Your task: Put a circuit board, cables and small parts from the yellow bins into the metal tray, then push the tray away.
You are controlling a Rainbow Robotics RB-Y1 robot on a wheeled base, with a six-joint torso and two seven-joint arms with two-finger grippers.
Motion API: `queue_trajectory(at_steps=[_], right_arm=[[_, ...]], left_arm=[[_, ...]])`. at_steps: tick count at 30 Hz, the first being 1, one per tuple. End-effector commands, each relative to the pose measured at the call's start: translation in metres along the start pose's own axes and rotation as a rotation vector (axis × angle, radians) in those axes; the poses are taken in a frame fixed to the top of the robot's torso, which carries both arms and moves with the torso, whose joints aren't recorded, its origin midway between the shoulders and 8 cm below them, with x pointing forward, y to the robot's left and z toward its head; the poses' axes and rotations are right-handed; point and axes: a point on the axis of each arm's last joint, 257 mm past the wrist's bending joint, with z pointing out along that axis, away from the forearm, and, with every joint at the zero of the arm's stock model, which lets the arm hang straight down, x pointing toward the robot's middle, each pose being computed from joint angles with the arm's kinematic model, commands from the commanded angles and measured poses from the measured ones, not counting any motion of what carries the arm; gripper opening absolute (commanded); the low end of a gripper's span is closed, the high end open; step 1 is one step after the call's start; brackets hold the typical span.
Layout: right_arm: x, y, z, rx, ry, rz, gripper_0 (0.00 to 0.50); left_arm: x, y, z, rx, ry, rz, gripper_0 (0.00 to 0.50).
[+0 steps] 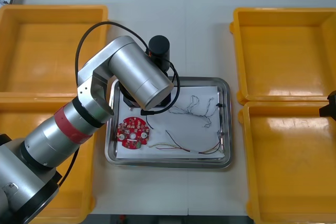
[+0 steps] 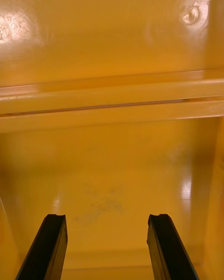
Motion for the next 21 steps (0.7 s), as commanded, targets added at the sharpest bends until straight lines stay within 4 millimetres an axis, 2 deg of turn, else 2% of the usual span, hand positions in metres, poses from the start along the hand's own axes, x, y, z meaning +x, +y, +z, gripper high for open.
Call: queue_trajectory(at_steps=[1,21], right_arm=[[0.0019,-0.0071,-0.0029,0.029,0.007,-0.051,0.5],[0.0019,-0.0071,-0.0029,0.029,0.007,-0.051,0.5]], left_arm=[[-0.025,-0.0218,-0.0187,0.047,-0.056,0.016,0.0],[-0.023,-0.0197,-0.0099,0.036,-0.054,0.023,0.0]])
